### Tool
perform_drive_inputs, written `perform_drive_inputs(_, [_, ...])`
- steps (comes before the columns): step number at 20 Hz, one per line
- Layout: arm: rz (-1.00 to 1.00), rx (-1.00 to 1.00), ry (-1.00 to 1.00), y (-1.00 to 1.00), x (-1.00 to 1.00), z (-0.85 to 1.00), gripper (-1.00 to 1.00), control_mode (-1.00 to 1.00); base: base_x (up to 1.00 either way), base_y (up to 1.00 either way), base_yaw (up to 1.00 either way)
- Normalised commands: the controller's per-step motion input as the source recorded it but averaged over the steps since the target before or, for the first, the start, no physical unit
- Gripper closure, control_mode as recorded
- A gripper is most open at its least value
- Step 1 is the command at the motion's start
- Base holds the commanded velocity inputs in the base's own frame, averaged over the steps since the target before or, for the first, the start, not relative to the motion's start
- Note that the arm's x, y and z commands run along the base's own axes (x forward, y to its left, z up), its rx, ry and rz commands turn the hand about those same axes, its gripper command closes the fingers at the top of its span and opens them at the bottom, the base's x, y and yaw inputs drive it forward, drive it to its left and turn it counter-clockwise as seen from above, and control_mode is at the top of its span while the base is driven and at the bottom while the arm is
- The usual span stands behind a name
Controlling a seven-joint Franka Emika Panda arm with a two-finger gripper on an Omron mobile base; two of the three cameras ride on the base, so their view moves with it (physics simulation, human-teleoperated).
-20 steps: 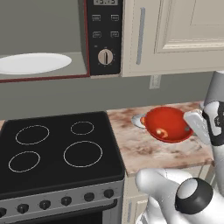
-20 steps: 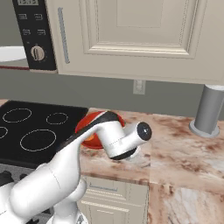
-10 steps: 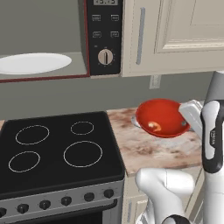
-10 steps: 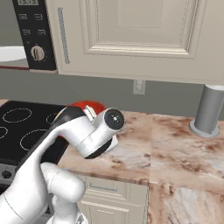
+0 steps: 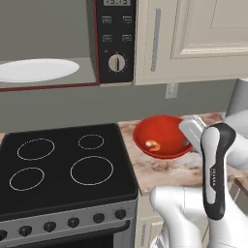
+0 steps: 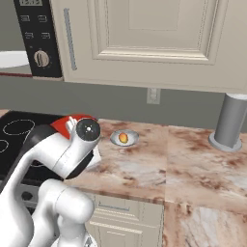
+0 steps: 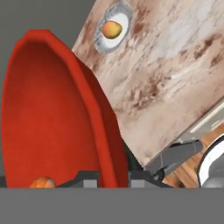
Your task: Remove the mango from the bowl and place it on the small plate. Then place the bowl with only the shrimp in the microwave, close the door, and press the start button to microwave the shrimp.
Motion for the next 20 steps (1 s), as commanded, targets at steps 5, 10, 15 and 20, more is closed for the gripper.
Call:
perform_drive_inputs(5, [0.00,0.01,0.02,0.00,-0.14,0.00,1.00,1.00,-0.30,0.00,0.00])
perform_drive_inputs(10, [0.00,0.00,0.00,0.00,0.00,0.00,1.00,1.00,-0.96,0.49,-0.03])
perform_drive_inputs(15, [0.00,0.00,0.00,0.00,0.00,0.00,1.00,1.00,-0.24,0.99,-0.03])
perform_drive_inputs(20, [0.00,0.00,0.00,0.00,0.00,0.00,1.00,1.00,0.30,0.95,-0.04])
